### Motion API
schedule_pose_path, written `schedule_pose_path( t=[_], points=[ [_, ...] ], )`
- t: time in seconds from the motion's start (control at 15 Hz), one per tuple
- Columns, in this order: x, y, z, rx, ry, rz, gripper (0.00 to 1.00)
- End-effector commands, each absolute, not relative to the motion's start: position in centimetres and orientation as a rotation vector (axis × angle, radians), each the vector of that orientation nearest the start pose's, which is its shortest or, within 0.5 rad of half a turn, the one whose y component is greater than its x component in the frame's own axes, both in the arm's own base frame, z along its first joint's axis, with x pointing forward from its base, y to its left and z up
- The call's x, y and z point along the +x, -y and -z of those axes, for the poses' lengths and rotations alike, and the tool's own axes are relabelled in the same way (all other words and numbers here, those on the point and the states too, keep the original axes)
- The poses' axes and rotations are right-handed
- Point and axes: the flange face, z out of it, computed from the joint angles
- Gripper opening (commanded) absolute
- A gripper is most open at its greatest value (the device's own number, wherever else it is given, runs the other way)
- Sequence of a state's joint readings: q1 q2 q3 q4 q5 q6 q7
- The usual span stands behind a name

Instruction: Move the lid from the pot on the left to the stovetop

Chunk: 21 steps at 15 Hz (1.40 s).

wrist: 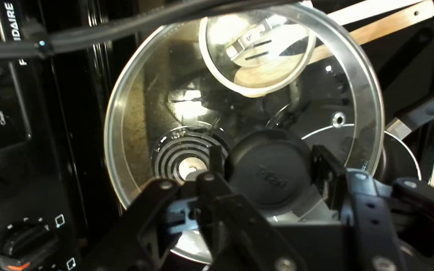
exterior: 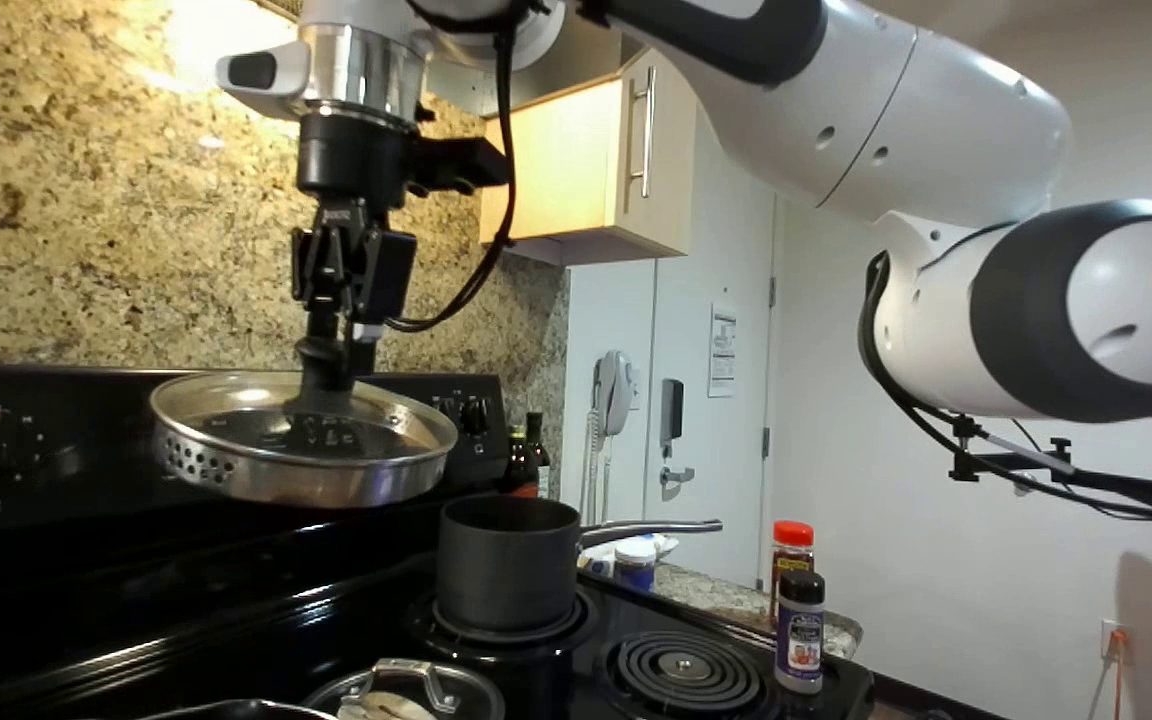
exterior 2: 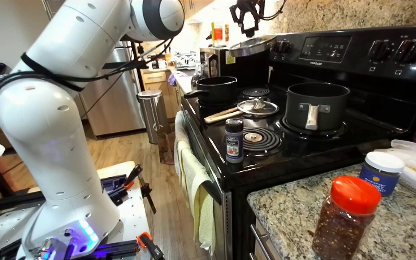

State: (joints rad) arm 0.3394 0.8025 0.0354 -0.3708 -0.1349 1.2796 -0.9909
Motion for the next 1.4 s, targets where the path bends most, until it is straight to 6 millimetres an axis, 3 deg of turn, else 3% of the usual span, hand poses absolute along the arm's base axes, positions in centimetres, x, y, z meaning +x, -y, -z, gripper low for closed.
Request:
schedule_pose_path(
  t=[0.0, 0.13, 0.2, 0.6, 0.67, 1.0, 1.33],
  points=[
    [67.9, -19.6, -62.7, -2.574, 1.943, 0.18, 0.34],
    [68.6, -18.7, -62.1, -2.584, 1.926, 0.19, 0.34],
    [68.4, -19.0, -61.6, -2.619, 1.906, 0.129, 0.59],
    [68.8, -18.9, -61.1, -2.613, 1.902, 0.136, 0.59],
    [68.8, -18.9, -61.1, -2.613, 1.902, 0.136, 0.34],
    [69.1, -17.8, -60.8, -2.622, 1.884, 0.127, 0.34],
    [68.9, -16.4, -62.4, -2.674, 1.81, 0.175, 0.34]
  ],
)
